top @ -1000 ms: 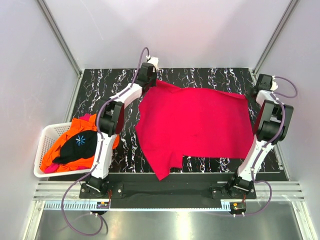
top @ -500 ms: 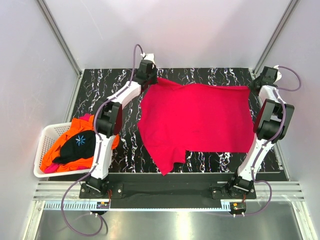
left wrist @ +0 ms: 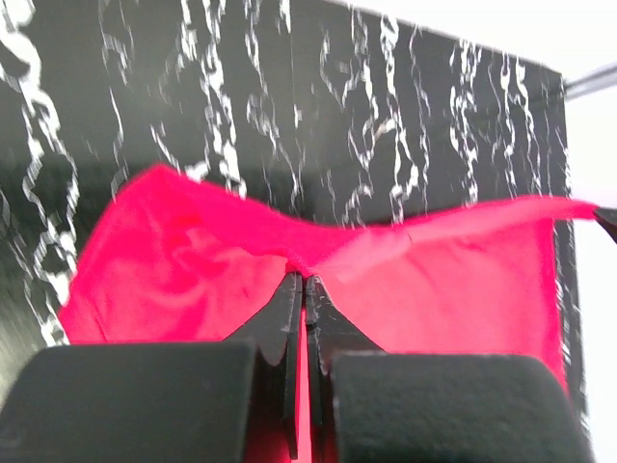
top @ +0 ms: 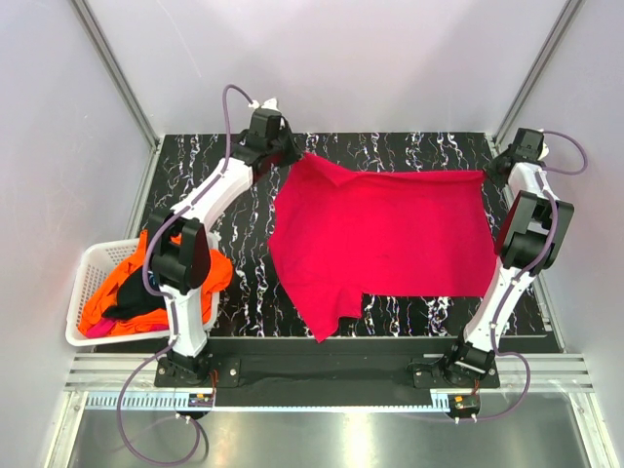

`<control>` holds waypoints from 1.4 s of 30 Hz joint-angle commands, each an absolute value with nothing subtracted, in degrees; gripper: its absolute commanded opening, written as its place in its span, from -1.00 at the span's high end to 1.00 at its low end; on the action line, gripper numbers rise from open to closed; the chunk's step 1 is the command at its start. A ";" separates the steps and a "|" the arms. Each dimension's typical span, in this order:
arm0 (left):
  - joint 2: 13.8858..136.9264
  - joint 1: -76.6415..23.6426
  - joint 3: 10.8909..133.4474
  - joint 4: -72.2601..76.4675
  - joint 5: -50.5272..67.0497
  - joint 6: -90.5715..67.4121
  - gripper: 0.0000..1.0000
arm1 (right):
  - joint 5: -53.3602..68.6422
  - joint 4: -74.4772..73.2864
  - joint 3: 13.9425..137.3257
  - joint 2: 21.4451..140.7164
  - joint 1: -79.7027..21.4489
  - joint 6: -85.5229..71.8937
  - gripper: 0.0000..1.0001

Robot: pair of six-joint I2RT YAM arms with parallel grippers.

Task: Fold and stack the t-shirts
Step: Fold the tshirt

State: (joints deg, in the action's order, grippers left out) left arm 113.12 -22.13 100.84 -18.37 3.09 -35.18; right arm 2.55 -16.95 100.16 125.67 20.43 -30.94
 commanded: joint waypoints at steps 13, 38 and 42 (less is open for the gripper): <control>102.40 -21.62 87.98 -22.23 11.78 -41.14 1.00 | 0.35 -30.67 101.34 117.86 22.24 -29.45 1.00; 98.08 -21.27 77.52 -24.78 16.87 -40.34 1.00 | -2.55 -39.20 100.28 119.27 22.32 -27.60 1.00; 97.91 -21.27 76.73 -24.87 17.22 -40.69 1.00 | -3.16 -39.90 100.55 119.62 22.32 -27.16 1.00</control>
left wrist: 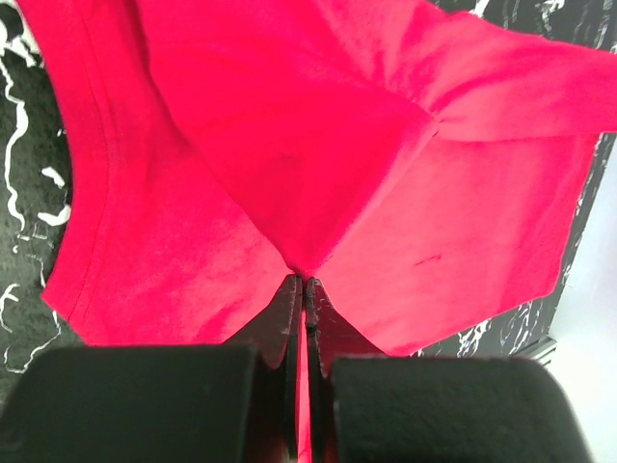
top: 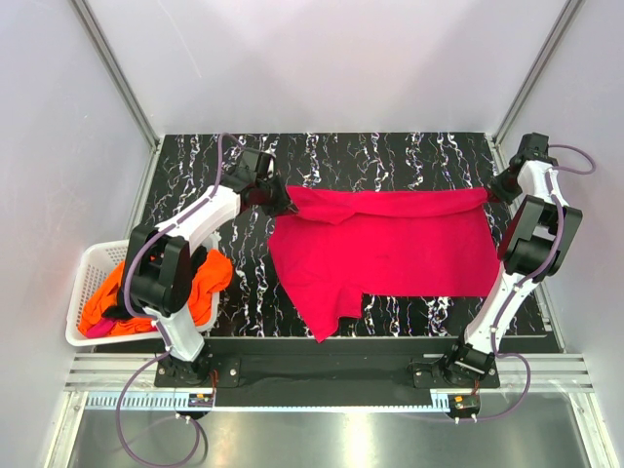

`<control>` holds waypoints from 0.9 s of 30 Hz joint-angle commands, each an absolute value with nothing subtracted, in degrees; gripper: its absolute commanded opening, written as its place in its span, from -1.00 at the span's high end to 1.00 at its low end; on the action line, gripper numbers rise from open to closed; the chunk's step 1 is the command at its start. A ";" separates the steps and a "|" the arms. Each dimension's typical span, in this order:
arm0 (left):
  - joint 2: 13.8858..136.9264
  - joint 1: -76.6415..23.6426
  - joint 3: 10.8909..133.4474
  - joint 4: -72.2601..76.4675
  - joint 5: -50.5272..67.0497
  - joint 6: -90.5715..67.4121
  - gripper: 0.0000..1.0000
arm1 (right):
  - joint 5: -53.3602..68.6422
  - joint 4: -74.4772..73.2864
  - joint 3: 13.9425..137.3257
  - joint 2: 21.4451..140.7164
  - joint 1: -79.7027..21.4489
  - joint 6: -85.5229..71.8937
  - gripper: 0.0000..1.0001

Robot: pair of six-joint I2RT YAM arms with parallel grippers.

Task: Fold and stack the t-shirts
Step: Fold the tshirt

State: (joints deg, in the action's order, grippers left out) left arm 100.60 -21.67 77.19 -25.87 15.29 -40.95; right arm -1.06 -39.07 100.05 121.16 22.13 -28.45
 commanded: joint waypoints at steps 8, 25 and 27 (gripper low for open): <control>96.95 -21.45 73.48 -24.96 18.37 -41.49 1.00 | -4.48 -40.60 99.49 119.36 22.32 -27.33 1.00; 96.68 -21.53 72.51 -25.75 17.66 -40.69 1.00 | -6.41 -41.04 96.59 118.57 22.32 -27.95 1.00; 96.16 -21.62 72.42 -25.75 17.58 -41.04 1.00 | -6.76 -41.31 96.42 118.39 22.32 -27.77 1.00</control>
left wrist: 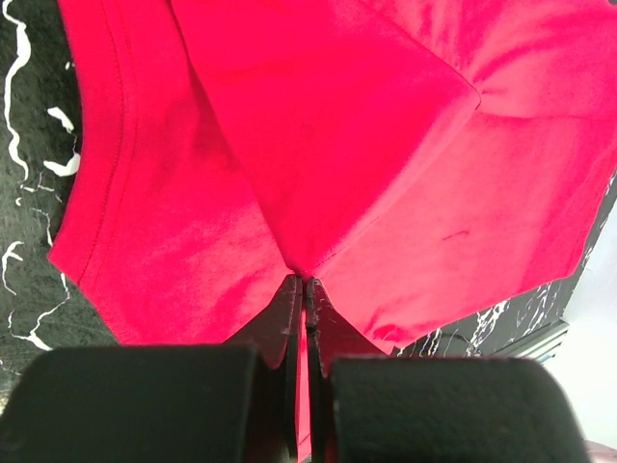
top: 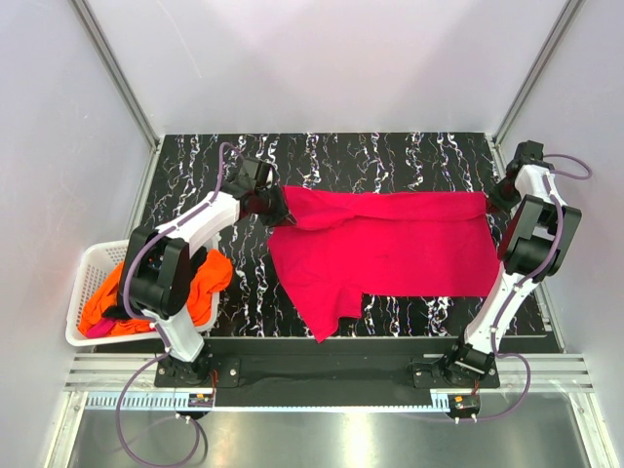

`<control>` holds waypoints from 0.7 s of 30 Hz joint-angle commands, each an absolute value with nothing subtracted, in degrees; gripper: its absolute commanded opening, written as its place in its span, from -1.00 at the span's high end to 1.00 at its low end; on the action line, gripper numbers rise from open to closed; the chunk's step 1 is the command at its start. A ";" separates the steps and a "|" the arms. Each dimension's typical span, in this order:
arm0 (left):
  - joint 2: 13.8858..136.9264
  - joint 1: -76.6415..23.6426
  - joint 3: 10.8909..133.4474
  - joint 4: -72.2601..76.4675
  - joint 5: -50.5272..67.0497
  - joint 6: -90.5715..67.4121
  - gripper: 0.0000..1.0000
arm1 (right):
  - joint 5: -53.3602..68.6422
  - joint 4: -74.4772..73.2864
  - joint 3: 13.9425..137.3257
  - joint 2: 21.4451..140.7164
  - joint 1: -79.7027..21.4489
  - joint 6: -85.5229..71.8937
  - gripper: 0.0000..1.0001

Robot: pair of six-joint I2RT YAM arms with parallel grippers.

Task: Fold and stack the t-shirts
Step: Fold the tshirt

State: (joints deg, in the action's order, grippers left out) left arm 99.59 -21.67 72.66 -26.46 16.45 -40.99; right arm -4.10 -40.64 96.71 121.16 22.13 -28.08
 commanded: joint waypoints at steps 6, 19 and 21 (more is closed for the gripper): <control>94.92 -22.50 71.46 -25.75 17.49 -41.48 1.00 | -7.29 -41.57 96.24 117.42 22.32 -27.68 1.00; 97.73 -22.59 72.24 -25.66 20.12 -40.34 1.00 | -5.55 -43.06 101.95 121.38 22.24 -23.73 0.42; 98.09 -22.59 72.60 -25.66 20.48 -40.08 1.00 | -2.21 -43.68 103.09 120.15 21.89 -24.08 0.21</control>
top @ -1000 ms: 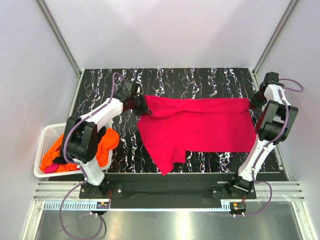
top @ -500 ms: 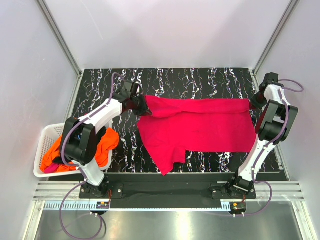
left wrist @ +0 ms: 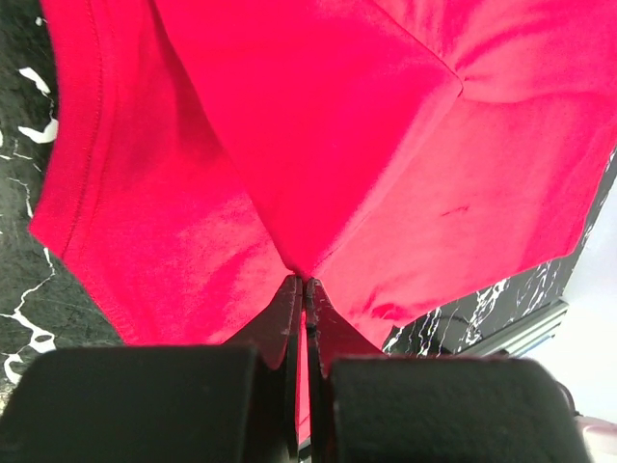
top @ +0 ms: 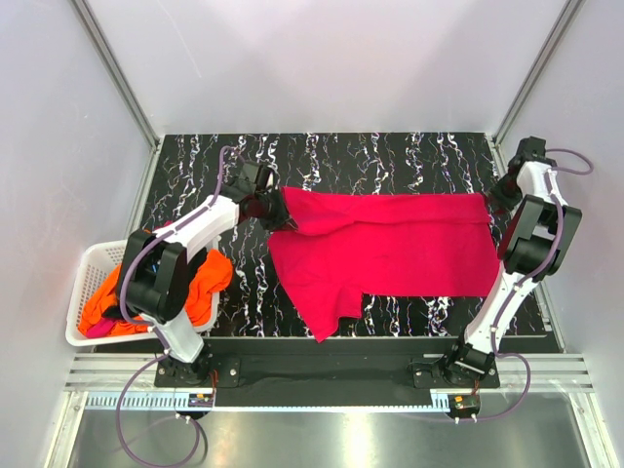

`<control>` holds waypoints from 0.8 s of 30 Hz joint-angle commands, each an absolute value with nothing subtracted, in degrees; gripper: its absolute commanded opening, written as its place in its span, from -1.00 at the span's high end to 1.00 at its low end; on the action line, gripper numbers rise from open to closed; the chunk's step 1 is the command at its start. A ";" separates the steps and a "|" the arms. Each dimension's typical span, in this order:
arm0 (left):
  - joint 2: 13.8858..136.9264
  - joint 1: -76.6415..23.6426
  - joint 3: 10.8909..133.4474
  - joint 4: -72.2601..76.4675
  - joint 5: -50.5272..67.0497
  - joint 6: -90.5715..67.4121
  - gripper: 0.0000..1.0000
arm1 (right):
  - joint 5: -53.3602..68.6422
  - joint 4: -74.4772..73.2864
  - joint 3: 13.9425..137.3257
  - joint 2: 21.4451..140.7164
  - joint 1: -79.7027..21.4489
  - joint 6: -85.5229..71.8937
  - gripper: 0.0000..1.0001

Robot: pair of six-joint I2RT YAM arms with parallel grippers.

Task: Fold and stack the t-shirts
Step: Fold the tshirt

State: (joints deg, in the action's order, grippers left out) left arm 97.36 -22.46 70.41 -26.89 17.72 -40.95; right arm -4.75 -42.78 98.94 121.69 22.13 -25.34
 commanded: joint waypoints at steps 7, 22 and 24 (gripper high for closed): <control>101.41 -22.68 78.48 -25.93 20.04 -38.23 1.00 | 17.11 -33.27 90.64 106.54 11.53 -27.68 -0.06; 116.54 -21.09 95.62 -25.75 17.58 -35.95 1.00 | 37.09 6.48 66.28 108.01 -13.35 -51.57 0.05; 117.59 -21.01 97.11 -25.49 17.84 -36.04 1.00 | 36.22 9.92 63.47 108.46 -14.67 -54.56 0.09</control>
